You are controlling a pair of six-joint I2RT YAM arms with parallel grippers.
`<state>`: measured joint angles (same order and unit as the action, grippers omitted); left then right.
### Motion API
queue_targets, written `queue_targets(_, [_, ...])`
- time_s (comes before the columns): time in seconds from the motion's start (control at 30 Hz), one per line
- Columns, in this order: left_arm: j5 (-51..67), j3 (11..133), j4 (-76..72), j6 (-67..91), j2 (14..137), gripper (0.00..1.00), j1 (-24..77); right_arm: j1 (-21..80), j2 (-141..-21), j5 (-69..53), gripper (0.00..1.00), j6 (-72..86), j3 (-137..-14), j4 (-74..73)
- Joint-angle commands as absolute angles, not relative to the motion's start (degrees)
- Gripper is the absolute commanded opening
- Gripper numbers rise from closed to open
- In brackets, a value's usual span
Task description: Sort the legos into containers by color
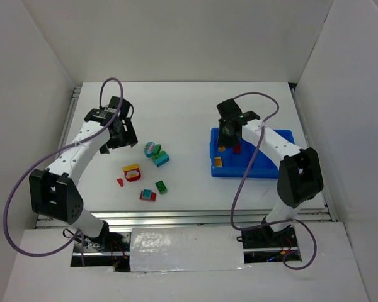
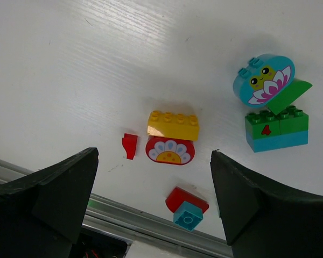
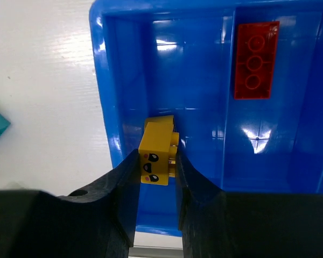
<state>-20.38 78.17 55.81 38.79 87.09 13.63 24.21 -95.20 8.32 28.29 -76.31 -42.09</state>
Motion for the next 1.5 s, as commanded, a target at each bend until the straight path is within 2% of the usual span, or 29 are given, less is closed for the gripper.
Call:
queue_targets(0.0, [-20.57, 80.95, 55.11, 37.44, 88.24, 0.98, 13.36, 24.00, -95.89, 7.04, 0.00, 27.16, -75.94, -43.59])
queue_targets(0.3, [-21.44, 83.23, 53.70, 35.51, 89.21, 0.98, 13.36, 25.05, -92.03, -1.13, 0.00, 27.25, -71.46, -45.44])
queue_targets(0.63, [-20.13, 83.85, 51.86, 33.84, 88.86, 0.98, 13.18, 26.46, -87.10, -0.27, 0.00, 29.79, -64.25, -43.16])
queue_targets(0.87, [-19.60, 83.50, 51.33, 34.01, 86.66, 0.98, 13.27, 26.28, -90.35, 5.26, 0.00, 28.04, -69.08, -42.72])
queue_targets(1.17, [-20.74, 81.66, 52.64, 34.98, 81.83, 0.99, 13.27, 25.66, -93.25, 5.80, 0.02, 27.25, -73.74, -41.75])
queue_targets(1.47, [-23.38, 77.52, 54.58, 35.33, 76.65, 1.00, 13.18, 25.49, -94.40, 6.86, 0.12, 27.16, -74.53, -42.54])
